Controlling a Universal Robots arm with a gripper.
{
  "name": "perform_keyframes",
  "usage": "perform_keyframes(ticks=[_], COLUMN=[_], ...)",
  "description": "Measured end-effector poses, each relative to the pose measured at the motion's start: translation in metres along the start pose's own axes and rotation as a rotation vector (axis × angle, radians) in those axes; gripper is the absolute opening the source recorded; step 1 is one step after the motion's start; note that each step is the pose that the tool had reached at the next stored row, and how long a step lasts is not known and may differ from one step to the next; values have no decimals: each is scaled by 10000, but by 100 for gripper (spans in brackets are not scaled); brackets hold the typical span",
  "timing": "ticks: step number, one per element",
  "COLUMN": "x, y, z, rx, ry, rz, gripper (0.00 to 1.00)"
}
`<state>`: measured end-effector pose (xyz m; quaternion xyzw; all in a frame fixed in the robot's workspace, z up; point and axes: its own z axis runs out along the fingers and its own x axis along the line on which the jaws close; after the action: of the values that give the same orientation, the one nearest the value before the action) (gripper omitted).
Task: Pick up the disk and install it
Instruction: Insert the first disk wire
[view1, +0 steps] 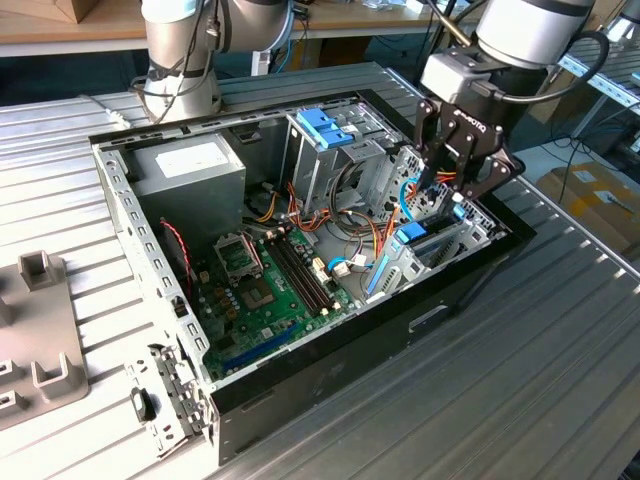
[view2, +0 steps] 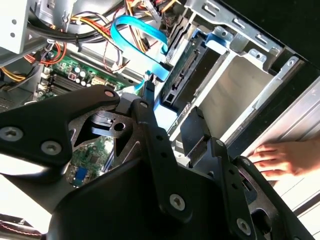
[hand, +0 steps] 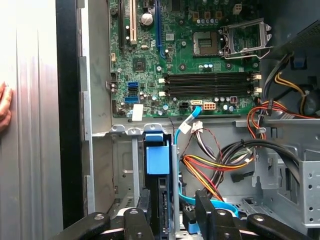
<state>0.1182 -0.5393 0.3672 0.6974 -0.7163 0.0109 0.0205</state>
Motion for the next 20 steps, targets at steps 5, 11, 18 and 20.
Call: perform_keyframes(ticks=[5,11,18,20], x=[-16,-21,-24,-25], y=[-43,-113,-178,-182], z=[-5,-29,-7,16], rx=[-3,-18,-18,-18], ry=[2,4,12,17], rz=[-11,-19,-22,-23], gripper=[49,49,49,49])
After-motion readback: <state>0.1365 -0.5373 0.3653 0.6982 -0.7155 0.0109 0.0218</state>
